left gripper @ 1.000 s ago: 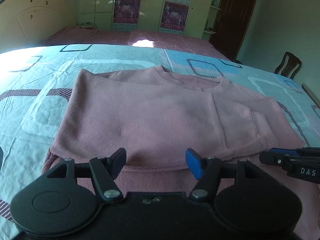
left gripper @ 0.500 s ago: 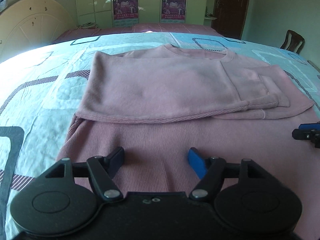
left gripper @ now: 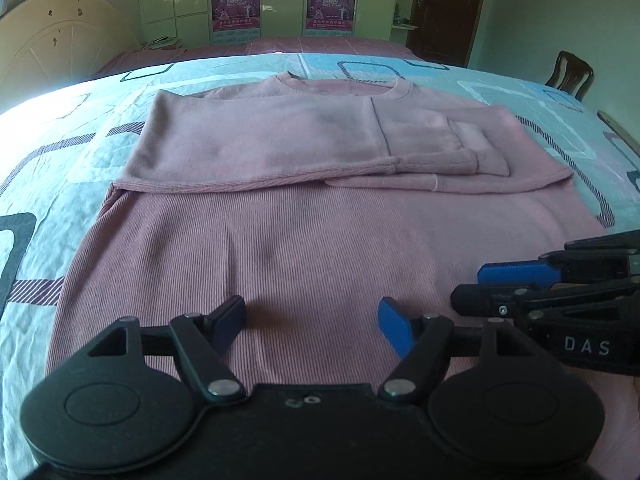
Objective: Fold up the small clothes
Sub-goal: 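Release both grippers and move back from the folded sleeves, then move both tools toward the sweatshirt hem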
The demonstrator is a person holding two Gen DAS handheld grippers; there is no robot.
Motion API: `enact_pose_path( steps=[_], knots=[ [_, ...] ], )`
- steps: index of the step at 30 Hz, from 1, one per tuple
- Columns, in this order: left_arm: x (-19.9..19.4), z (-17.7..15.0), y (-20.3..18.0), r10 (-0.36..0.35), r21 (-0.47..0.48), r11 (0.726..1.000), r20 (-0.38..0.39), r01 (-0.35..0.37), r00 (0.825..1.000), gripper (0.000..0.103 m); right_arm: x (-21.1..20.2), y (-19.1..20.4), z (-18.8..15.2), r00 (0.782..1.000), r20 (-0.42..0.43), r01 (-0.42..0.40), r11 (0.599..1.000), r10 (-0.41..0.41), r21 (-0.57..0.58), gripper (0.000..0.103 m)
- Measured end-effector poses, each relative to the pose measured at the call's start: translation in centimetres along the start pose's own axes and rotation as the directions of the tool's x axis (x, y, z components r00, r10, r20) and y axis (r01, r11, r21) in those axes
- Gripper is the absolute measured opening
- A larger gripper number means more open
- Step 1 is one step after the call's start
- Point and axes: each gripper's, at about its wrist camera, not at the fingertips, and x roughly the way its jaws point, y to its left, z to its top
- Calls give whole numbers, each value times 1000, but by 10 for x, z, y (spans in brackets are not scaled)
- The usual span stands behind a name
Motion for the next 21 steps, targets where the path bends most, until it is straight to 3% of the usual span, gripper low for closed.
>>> enact_pose_path(
  steps=[3,5,8,12,17,21],
  knots=[
    [-5,-14,5,30,14,999,-10,-30,1000,76,0,9,-18,998,-2,58,989,-58,-139,28],
    [-12,-20,13,48,-8,999,-17,-48,999,77,-5,6,-24,997,3,78,983,-79,-165,28],
    [-21,-29,23,71,-40,997,-27,-72,997,77,-14,-4,-28,997,-5,71,991,-72,-115,28],
    [-26,-32,21,87,-45,995,-33,-89,996,76,-26,-1,-31,1000,3,3,1000,-3,-7,28],
    [-30,-33,24,79,-72,994,-49,-83,996,77,-30,17,-46,997,-1,72,995,-72,-66,28],
    [-37,-41,27,59,-68,996,-48,-63,997,78,-43,14,-53,993,7,115,993,-115,17,29]
  ],
)
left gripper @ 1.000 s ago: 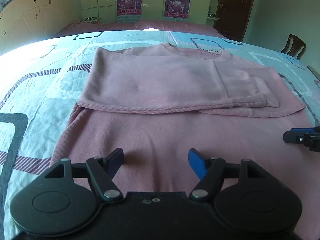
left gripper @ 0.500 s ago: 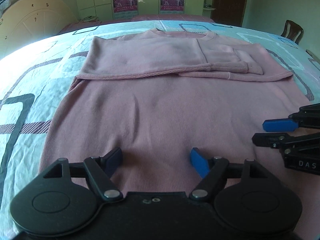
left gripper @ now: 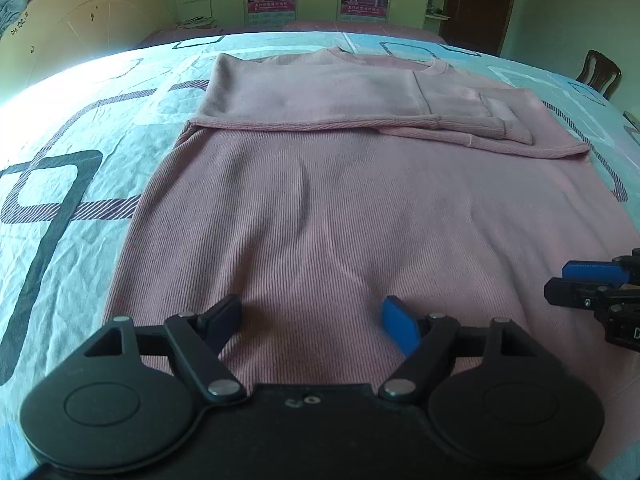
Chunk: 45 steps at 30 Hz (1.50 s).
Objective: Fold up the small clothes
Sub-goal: 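Move both tools toward the sweatshirt hem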
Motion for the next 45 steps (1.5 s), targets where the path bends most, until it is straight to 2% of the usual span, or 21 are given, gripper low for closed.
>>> enact_pose_path(
  steps=[4,8,11,15,17,19,27,31,39,45],
  knots=[
    [-11,-10,5,-24,-1,1000,-4,24,1000,80,-8,6,-16,998,-16,66,998,-66,-10,43],
    [-20,-25,12,-39,16,999,4,39,999,81,-26,9,-26,995,11,97,994,-98,57,43],
    [-27,-32,18,-53,19,998,9,53,999,81,-29,13,-37,993,-24,118,991,-116,66,43],
    [-35,-37,24,-60,5,998,18,60,998,81,-45,12,-45,992,-11,123,986,-122,116,44],
    [-40,-38,28,-68,-9,998,23,68,997,81,-55,9,-49,991,0,129,981,-131,147,50],
    [-44,-39,31,-73,-16,997,29,74,997,81,-65,7,-52,989,15,145,976,-149,165,59],
    [-58,-44,46,-67,-28,997,51,69,996,81,-87,-1,-66,977,21,202,959,-210,197,60],
    [-60,-52,54,-56,-28,998,45,57,997,80,-84,-8,-76,966,-20,256,945,-257,204,60],
    [-73,-64,71,-57,-52,997,46,59,997,79,-97,-19,-85,963,-13,263,932,-269,251,60],
    [-86,-68,88,-34,-83,996,60,39,998,79,-110,-36,-86,943,-18,324,904,-332,278,60]
  ],
)
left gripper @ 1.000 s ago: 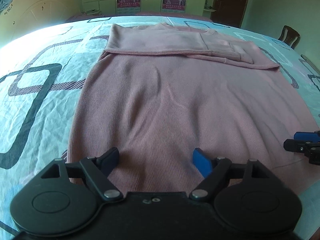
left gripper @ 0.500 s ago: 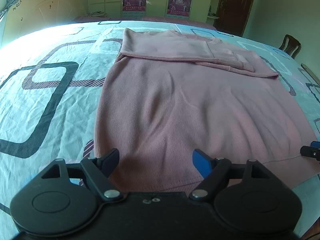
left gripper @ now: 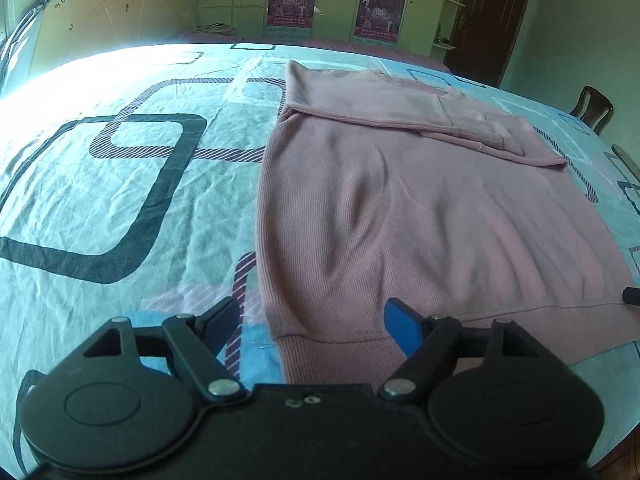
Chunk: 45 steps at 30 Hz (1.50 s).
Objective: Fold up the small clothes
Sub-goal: 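Move both tools toward the sweatshirt hem, then grasp the pink sweatshirt hem with both grippers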
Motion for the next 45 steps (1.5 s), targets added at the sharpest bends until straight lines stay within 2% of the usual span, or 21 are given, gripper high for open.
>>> enact_pose_path(
  steps=[3,6,12,19,20,21,24,27,29,30,36,40,41,43,44,45],
  knots=[
    [2,-3,7,1,-10,1000,-16,-1,1000,78,-1,-12,-1,1000,-1,31,999,-31,31,62],
    [10,-7,10,-19,-33,999,-51,17,999,74,-2,-23,-2,999,1,43,996,-43,76,73],
    [15,-13,9,-60,-61,997,-62,56,996,69,2,-31,-3,998,-21,58,995,-56,79,73],
    [22,-8,3,-109,-79,992,-86,102,990,64,14,-41,-7,998,-61,9,992,-2,129,72],
    [23,-7,3,-122,-91,989,-87,114,989,64,14,-41,-7,998,-60,2,992,5,129,69],
    [23,-6,3,-135,-109,986,-85,126,987,62,14,-42,-7,998,-60,-16,991,24,132,60],
    [27,-4,5,-143,-135,982,-79,132,987,51,13,-39,-6,997,-55,-47,991,54,123,44],
    [29,-1,4,-148,-112,984,-85,138,985,39,14,-38,-6,997,-60,-48,992,55,114,44],
    [27,0,7,-151,-113,984,-86,141,985,27,13,-39,-6,996,-63,-56,991,64,126,41],
    [27,-1,9,-153,-118,983,-86,143,984,25,12,-40,-6,995,-65,-61,990,70,130,36],
    [26,-3,10,-158,-103,984,-97,148,983,29,13,-42,-8,993,-85,-67,989,78,128,37],
    [26,-2,9,-166,-110,982,-102,155,981,26,13,-38,-7,990,-112,-74,991,87,114,37],
    [26,-1,9,-168,-106,982,-105,157,980,25,13,-38,-7,988,-120,-83,989,98,119,35],
    [27,2,12,-179,-116,979,-111,166,978,18,12,-42,-4,982,-129,-117,983,135,142,20],
    [27,4,14,-184,-129,977,-113,169,976,12,12,-44,-2,978,-134,-137,978,159,159,18],
    [26,7,17,-192,-145,974,-112,175,975,10,12,-45,-1,976,-136,-147,976,169,162,17]
  ],
)
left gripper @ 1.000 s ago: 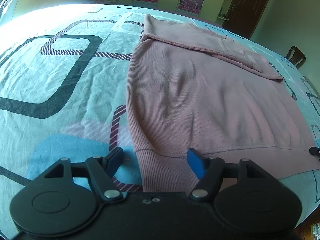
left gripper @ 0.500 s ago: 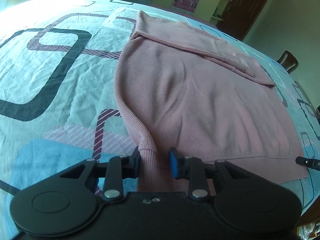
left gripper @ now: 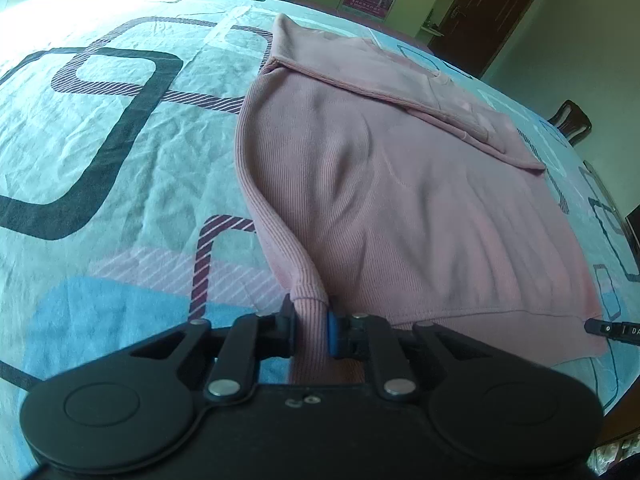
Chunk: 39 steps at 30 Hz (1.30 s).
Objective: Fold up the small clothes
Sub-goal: 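Grasp the pink sweatshirt hem with both grippers, then lift the hem with both grippers and fold it over toward the collar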
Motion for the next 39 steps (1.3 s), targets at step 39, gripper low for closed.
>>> enact_pose_path(
  steps=[39],
  knots=[
    [177,313,-31,106,-199,977,167,-72,980,12,154,-35,319,957,190,-277,890,221,362,15]
  ],
)
